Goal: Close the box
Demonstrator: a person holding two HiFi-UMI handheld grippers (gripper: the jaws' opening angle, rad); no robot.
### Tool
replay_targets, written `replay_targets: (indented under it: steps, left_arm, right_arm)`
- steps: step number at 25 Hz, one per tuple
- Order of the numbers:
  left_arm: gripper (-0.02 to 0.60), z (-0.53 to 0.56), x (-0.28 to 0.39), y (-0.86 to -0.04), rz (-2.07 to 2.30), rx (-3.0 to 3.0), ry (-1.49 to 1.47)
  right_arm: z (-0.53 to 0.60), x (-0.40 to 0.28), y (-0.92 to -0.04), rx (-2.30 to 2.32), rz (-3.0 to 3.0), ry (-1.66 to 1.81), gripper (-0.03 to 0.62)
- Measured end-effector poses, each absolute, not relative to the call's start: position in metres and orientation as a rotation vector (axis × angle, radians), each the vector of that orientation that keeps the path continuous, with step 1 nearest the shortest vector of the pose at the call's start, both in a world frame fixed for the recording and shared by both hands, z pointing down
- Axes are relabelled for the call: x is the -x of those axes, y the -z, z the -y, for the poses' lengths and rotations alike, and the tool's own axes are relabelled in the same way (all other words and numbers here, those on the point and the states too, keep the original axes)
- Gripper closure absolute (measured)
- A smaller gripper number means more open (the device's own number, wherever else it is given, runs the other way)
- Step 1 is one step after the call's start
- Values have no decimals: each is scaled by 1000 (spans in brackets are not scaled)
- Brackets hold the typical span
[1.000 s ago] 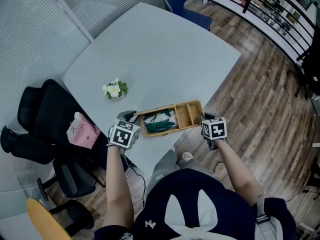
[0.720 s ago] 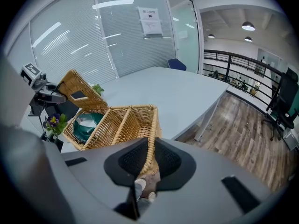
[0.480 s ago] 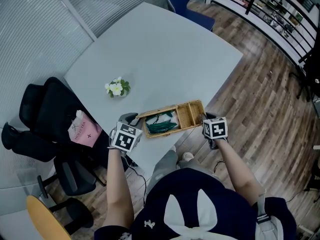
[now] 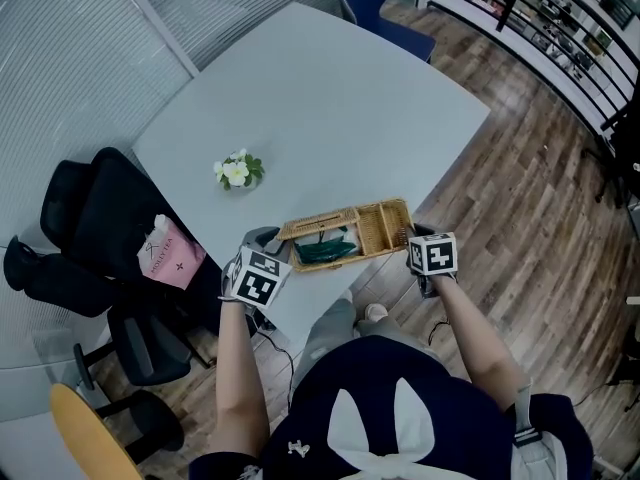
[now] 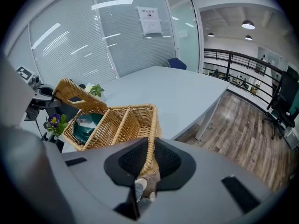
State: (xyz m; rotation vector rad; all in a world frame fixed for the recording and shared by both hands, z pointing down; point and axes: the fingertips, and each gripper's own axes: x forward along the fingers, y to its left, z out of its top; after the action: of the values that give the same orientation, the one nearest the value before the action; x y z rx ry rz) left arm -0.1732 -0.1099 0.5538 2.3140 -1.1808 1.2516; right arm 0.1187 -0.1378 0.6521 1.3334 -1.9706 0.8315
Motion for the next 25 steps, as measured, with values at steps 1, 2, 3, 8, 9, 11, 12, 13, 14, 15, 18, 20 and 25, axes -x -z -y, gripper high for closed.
replay_targets:
  steps: [1, 2, 3, 8, 9, 11, 12, 13, 14, 15, 18, 20, 25]
  left_arm:
    - [486, 109, 173, -554, 1182, -2313, -1250]
    - [486, 108, 172, -554, 1186, -2311, -1247]
    - [485, 107, 172, -554, 1190, -2308, -1244]
    - [483, 104, 171, -555, 1204, -2299, -1259]
    - [483, 103, 171, -556, 1203, -2299, -1269]
    - [483, 101, 171, -558, 1200, -2303, -1293]
    - [483, 99, 170, -558, 1198, -2306, -1305]
    - [483, 98, 170, -559, 1196, -2308, -1316]
    - [483, 97, 169, -560, 1194, -2308, -1324]
    - [483, 96, 169, -560, 1193, -2308, -1331]
    - [483, 94, 168, -562, 1188, -2313, -1354]
    - [482, 94, 168, -564, 1182, -2326, -1376]
    - [480, 89, 167, -567, 1167, -2350, -1429]
  right_arm:
    - [138, -119, -652, -1333, 1971, -835, 543]
    - [138, -119, -653, -1332, 1971, -839, 545]
    - [138, -119, -653, -1330, 1972, -841, 545]
    - [139, -118, -653, -1323, 1974, -841, 546]
    - [139, -118, -654, -1320, 1976, -843, 545]
    - [138, -117, -657, -1315, 1980, -850, 545]
    - [138, -118, -658, -1313, 1981, -854, 545]
    - [137, -118, -658, -1313, 1981, -854, 546]
    - [137, -119, -657, -1316, 1980, -850, 545]
    - [137, -119, -656, -1320, 1979, -846, 545]
    - [137, -119, -658, -1315, 1981, -854, 545]
    - [139, -119, -656, -1320, 1980, -847, 545]
    - [139, -120, -654, -1327, 1980, -848, 545]
